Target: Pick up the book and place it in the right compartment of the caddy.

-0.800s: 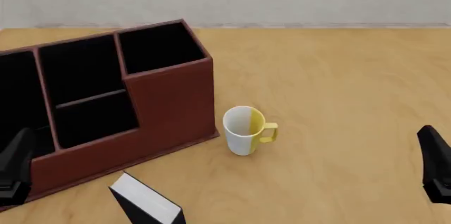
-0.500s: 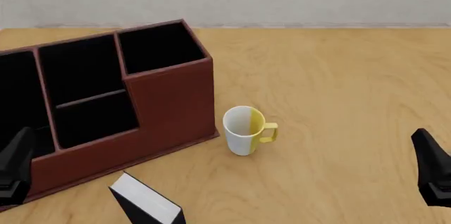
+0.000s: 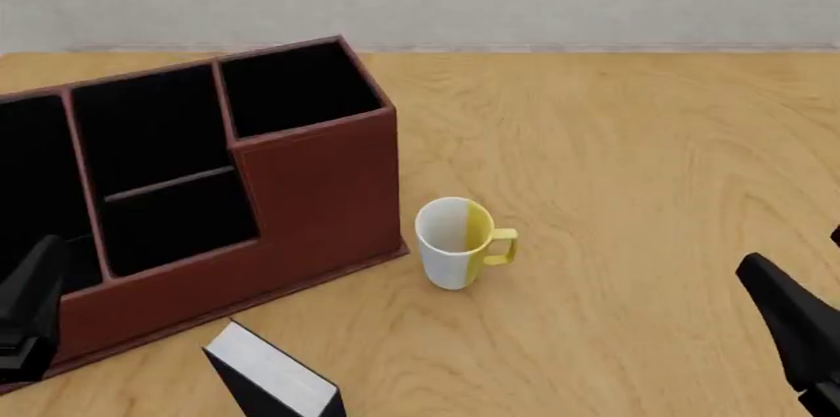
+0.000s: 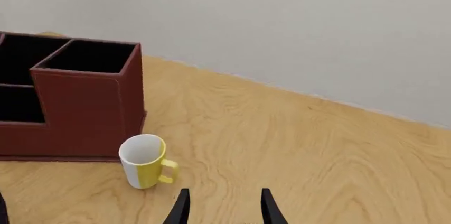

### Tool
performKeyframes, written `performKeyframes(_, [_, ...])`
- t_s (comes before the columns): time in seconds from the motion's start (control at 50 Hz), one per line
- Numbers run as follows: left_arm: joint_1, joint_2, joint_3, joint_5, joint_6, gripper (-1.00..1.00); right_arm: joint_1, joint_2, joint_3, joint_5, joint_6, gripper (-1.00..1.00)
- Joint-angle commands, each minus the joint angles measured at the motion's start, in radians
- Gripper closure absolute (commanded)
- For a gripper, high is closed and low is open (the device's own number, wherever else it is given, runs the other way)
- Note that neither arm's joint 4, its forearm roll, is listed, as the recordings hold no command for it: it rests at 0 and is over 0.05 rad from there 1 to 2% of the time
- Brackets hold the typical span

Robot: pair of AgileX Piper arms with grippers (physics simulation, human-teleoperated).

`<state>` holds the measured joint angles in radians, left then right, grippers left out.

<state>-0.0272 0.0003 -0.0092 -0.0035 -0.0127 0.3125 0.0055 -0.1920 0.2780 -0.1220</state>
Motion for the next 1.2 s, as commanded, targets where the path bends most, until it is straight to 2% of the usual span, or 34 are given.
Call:
performKeyframes(0.02, [-0.002,0.0,0.001,-0.005,-0.004,-1.0,0.176,0.031,-0.07,0.106,-0.054,-1.0])
performKeyframes(0.06, [-0.002,0.0,0.002,-0.007,-0.004,-1.0,0.198,0.045,-0.081,0.108,-0.033,-1.0])
performKeyframes(0.08, [-0.001,0.0,0.003,-0.007,-0.007,-1.0,0.22,0.06,-0.082,0.103,-0.05,-1.0])
performKeyframes(0.24, [0.002,0.0,0.0,-0.009,-0.012,-1.0,0.338,0.141,-0.106,0.069,-0.043,-1.0])
performKeyframes(0.38, [0.008,0.0,0.0,-0.012,-0.016,-1.0,0.39,0.2,-0.109,0.029,-0.054,-1.0])
performKeyframes(0.8, [0.029,0.0,0.001,-0.026,-0.041,-1.0,0.675,0.556,-0.131,-0.223,-0.071,-1.0])
performKeyframes(0.9, [0.031,0.0,0.0,-0.025,-0.042,-1.0,0.738,0.655,-0.151,-0.288,-0.072,-1.0])
performKeyframes(0.92, [0.033,0.0,-0.003,-0.024,-0.043,-1.0,0.776,0.726,-0.163,-0.336,-0.073,-1.0])
performKeyframes(0.98, [0.033,0.0,-0.004,-0.024,-0.044,-1.0,0.785,0.743,-0.167,-0.347,-0.07,-1.0])
performKeyframes(1.2, [0.044,0.0,0.003,-0.031,-0.046,-1.0,0.911,0.946,-0.234,-0.455,-0.052,-1.0])
